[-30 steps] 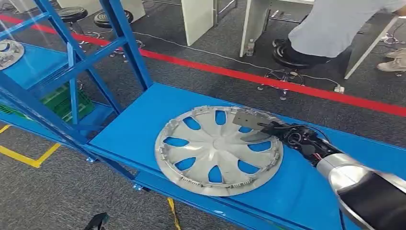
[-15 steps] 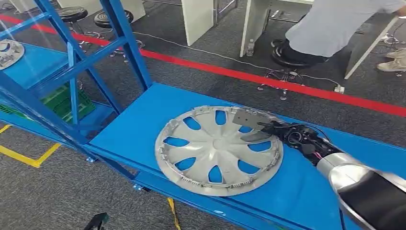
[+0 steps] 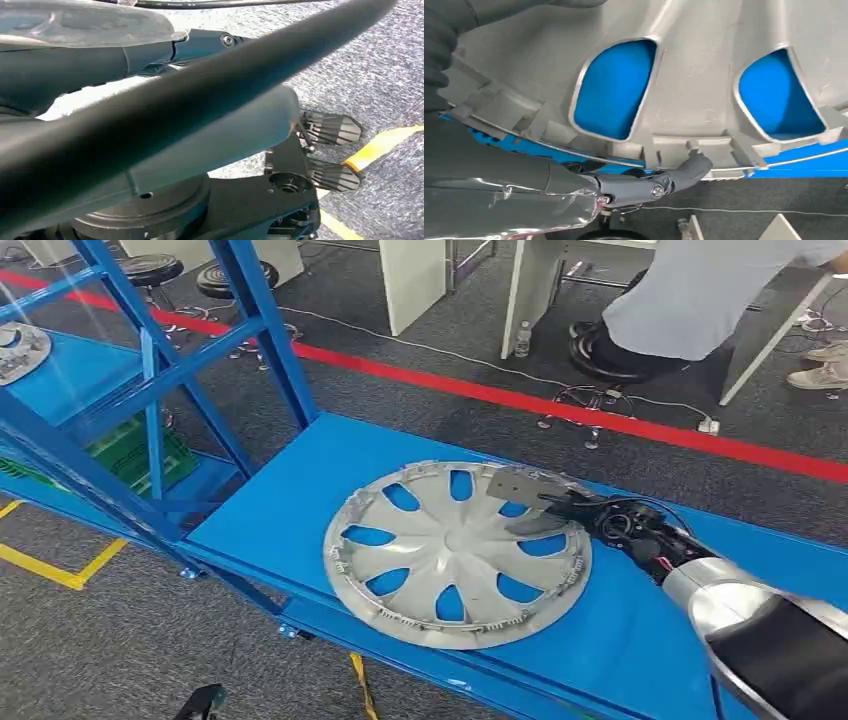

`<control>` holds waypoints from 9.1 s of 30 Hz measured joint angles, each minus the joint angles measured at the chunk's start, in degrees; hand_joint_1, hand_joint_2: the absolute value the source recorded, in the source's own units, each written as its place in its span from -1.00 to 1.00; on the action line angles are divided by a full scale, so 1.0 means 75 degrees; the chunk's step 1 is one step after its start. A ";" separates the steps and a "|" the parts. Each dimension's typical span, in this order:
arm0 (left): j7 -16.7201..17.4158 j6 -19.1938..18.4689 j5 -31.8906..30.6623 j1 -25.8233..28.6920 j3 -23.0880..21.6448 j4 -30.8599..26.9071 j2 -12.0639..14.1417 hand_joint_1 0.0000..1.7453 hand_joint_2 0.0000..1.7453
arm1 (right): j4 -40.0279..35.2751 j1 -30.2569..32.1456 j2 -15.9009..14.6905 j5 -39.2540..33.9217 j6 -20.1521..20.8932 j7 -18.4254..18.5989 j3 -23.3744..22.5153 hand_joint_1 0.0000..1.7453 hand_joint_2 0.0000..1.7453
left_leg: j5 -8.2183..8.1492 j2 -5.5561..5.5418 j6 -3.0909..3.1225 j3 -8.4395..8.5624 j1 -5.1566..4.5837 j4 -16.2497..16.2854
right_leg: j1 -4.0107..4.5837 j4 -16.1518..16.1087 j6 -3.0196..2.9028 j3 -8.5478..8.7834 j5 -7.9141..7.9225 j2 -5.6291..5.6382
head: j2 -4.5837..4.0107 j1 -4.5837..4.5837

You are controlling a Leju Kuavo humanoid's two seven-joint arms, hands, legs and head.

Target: Take the parts from the cabinet and place them on the table.

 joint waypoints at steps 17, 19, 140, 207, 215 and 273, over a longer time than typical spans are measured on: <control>-0.0012 0.0000 0.0023 0.0010 -0.0017 0.0000 0.0029 -1.00 -1.00 | -0.0003 -0.0045 -0.0417 -0.0032 -0.0128 0.0198 0.0006 -1.00 1.00 | 0.0000 0.0000 0.0001 0.0000 0.0000 0.0002 | -0.0002 -0.0001 0.0004 0.0002 0.0006 -0.0001 | 0.0000 -0.0003; -0.0009 0.0000 0.0023 0.0016 -0.0017 0.0000 0.0029 -1.00 -1.00 | 0.0000 -0.0045 -0.0417 -0.0032 -0.0128 0.0198 0.0006 -1.00 1.00 | 0.0001 0.0000 0.0001 0.0000 0.0000 0.0002 | -0.0001 -0.0001 0.0003 0.0002 0.0007 -0.0001 | 0.0000 -0.0003; 0.0012 0.0064 0.0047 -0.0042 -0.0017 0.0000 -0.0052 -1.00 -1.00 | 0.0105 -0.0084 -0.0286 -0.0082 0.0277 0.0041 0.0017 1.00 1.00 | 0.0011 0.0001 -0.0005 0.0003 0.0000 -0.0002 | 0.0000 -0.0001 0.0002 0.0004 0.0019 0.0000 | 0.0000 0.0003; -0.0125 0.0125 0.0321 0.0181 -0.0017 0.0000 -0.0050 -1.00 -1.00 | -0.0163 0.0302 0.0513 -0.5875 0.2136 -0.1183 -0.2250 1.00 1.00 | 0.0012 -0.0001 -0.0005 -0.0017 0.0001 -0.0006 | 0.0001 0.0000 0.0001 -0.0012 0.0019 -0.0001 | 0.0000 -0.0006; -0.0125 0.0125 0.0323 0.0189 -0.0017 0.0000 -0.0041 -1.00 -1.00 | -0.0227 0.0200 0.0513 -0.5212 0.1682 -0.1104 -0.1863 -1.00 1.00 | 0.0012 0.0000 -0.0005 -0.0017 0.0001 -0.0005 | 0.0001 0.0000 0.0001 -0.0013 0.0019 0.0000 | 0.0000 -0.0006; -0.0143 0.0108 0.0285 0.0192 -0.0017 0.0000 0.0009 -1.00 -1.00 | -0.0224 -0.0138 0.0489 -0.4359 0.1159 -0.0821 -0.0673 -1.00 1.00 | 0.0012 0.0001 -0.0005 -0.0019 0.0001 -0.0003 | 0.0000 0.0000 0.0001 -0.0011 0.0020 0.0001 | 0.0000 -0.0006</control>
